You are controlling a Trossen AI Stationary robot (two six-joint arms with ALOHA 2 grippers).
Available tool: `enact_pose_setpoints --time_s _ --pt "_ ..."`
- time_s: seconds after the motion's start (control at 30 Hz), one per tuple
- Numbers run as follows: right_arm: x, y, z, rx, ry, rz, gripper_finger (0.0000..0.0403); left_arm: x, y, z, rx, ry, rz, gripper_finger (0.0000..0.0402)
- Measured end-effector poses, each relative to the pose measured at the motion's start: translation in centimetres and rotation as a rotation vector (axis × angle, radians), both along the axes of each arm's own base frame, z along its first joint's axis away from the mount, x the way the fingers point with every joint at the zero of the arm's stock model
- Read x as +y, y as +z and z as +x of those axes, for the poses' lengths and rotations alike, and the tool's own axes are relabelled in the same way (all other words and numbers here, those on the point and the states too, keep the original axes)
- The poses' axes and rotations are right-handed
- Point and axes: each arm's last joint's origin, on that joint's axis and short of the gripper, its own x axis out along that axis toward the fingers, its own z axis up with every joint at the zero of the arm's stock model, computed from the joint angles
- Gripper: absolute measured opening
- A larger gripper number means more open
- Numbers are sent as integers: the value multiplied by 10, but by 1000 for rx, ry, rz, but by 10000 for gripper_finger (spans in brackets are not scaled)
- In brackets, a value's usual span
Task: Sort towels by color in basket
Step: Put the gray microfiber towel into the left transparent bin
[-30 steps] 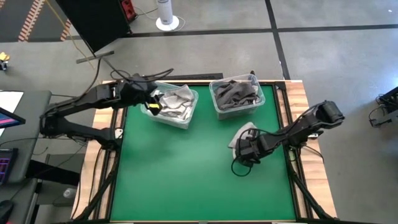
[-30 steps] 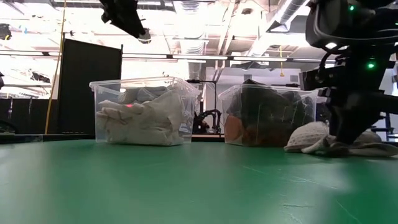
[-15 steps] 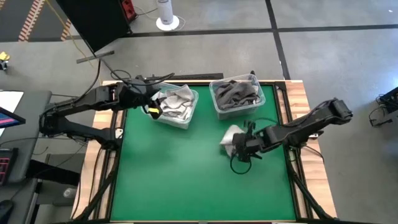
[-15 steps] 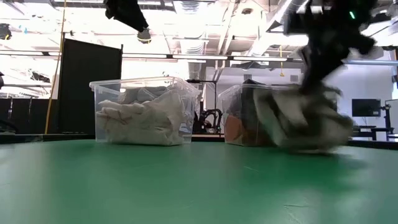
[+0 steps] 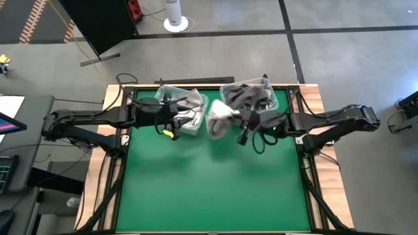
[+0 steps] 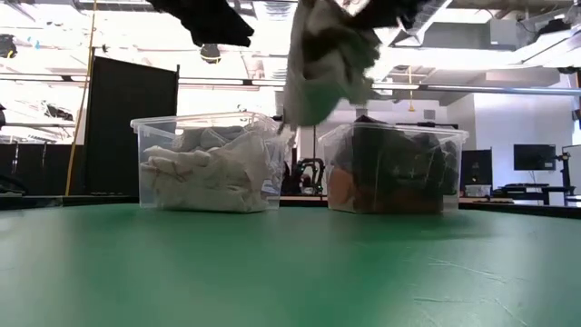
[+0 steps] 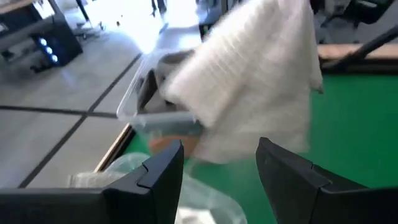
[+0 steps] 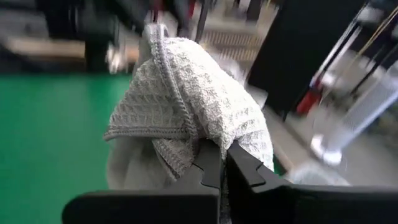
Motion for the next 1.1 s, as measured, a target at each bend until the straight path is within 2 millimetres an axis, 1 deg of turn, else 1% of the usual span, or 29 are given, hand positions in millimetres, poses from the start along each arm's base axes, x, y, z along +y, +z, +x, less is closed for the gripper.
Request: enact_pose_setpoints --time_s 0.1,0.2,0.3,0.43,0.53,0.63,0.77,0.83,1.0,1.1 --pt "-7 10 7 -103 12 -39 24 0 5 2 -84 7 -19 194" --pt "-14 13 16 -176 23 -60 26 0 13 3 -176 13 -40 194" --pt "-19 8 26 -189 42 -73 24 -1 19 4 -233 0 -12 196" --pt "-27 -4 39 -166 61 -66 25 -4 22 4 -249 -13 24 209" --pt "-32 -11 48 -171 53 -70 25 -3 18 9 -233 -4 20 226" --pt "-37 -12 56 -174 67 -78 25 -2 10 16 -194 -5 33 243" --pt "-38 -5 68 -197 81 -79 26 0 -1 28 -144 -9 50 260" --pt "-37 -2 70 -207 82 -84 26 0 -5 32 -122 -5 65 262" --pt "-32 10 75 -235 103 -111 27 3 -11 35 -76 62 100 263" --pt "-27 15 76 -272 155 -108 27 5 -10 34 -75 75 110 263"
